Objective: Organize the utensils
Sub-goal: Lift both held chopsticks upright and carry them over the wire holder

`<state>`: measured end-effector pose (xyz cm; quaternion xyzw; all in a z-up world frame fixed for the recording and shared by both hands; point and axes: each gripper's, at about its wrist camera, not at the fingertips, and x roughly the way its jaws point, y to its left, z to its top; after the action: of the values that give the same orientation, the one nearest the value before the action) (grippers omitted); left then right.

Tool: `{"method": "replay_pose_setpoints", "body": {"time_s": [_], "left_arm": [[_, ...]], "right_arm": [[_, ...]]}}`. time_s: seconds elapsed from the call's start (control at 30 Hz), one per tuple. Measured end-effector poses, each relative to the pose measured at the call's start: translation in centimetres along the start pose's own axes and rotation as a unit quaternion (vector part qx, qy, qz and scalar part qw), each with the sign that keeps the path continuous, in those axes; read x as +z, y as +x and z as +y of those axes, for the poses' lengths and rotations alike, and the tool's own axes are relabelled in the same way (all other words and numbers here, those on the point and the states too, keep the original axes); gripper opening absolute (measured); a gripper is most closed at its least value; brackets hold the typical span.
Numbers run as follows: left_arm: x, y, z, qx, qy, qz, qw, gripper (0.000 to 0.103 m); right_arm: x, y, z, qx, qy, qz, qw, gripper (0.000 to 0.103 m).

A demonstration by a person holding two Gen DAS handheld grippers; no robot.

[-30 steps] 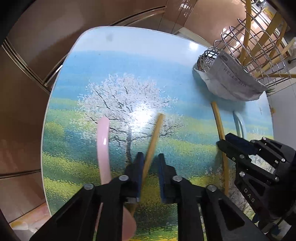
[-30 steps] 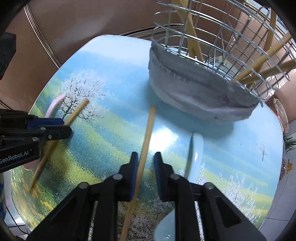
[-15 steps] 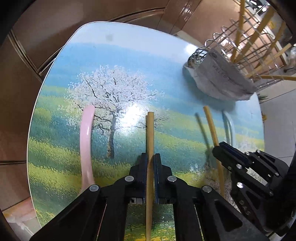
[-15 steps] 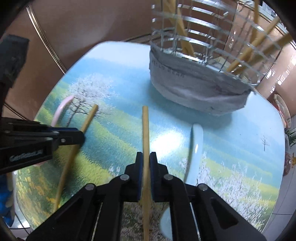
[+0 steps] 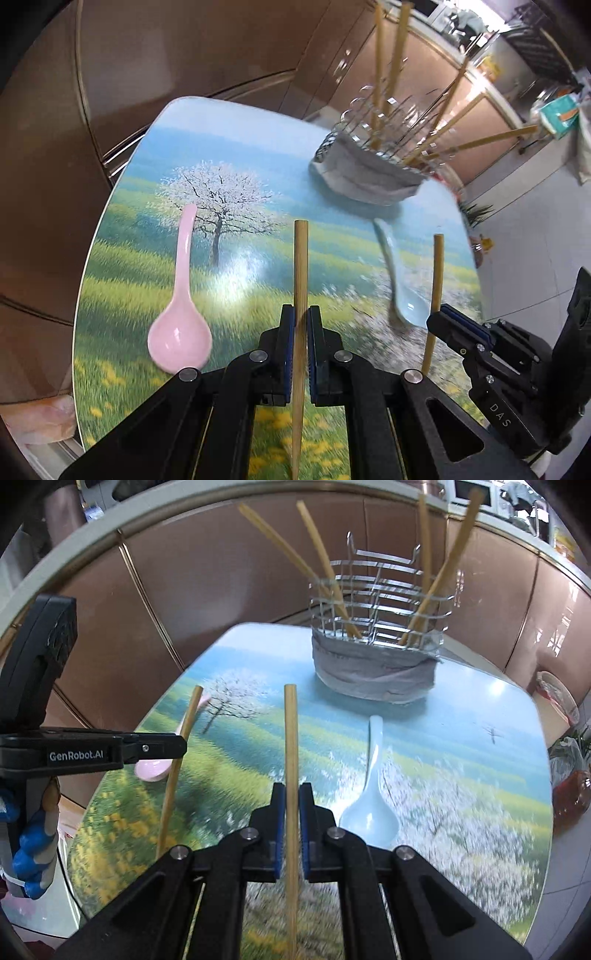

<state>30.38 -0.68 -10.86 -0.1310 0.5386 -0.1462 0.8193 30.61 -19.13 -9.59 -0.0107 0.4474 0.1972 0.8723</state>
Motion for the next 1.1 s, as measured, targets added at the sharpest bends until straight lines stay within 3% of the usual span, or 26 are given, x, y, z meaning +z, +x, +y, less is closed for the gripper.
{"method": "replay_pose_setpoints", "body": {"time_s": [0.63, 0.87, 0.93, 1.1], "left_arm": [[-6.2, -11.7, -1.4, -0.025, 0.024, -0.097, 0.9947, 0.005], [-5.8, -15.9, -3.4, -0.044, 0.04, -0.145, 0.9876, 0.005], [-5.4, -16.9, -3.9, -0.049, 0.045, -0.155, 0.9857, 0.0], [-3.2, -19.3, -5.1, -0.062, 0.057, -0.183, 0.9795, 0.0]], "right_arm": [[-5.1, -13.0, 3.9, -0.044, 0.009, -0.116, 0.992, 0.006], [-4.0, -17.5, 4.7, -0.052, 0.005, -0.168, 0.984, 0.006], [-3.1, -18.5, 5.0, -0.053, 0.002, -0.183, 0.982, 0.006], [-0.4, -20.0, 5.0, -0.05, -0.004, -0.209, 0.977, 0.006]]}}
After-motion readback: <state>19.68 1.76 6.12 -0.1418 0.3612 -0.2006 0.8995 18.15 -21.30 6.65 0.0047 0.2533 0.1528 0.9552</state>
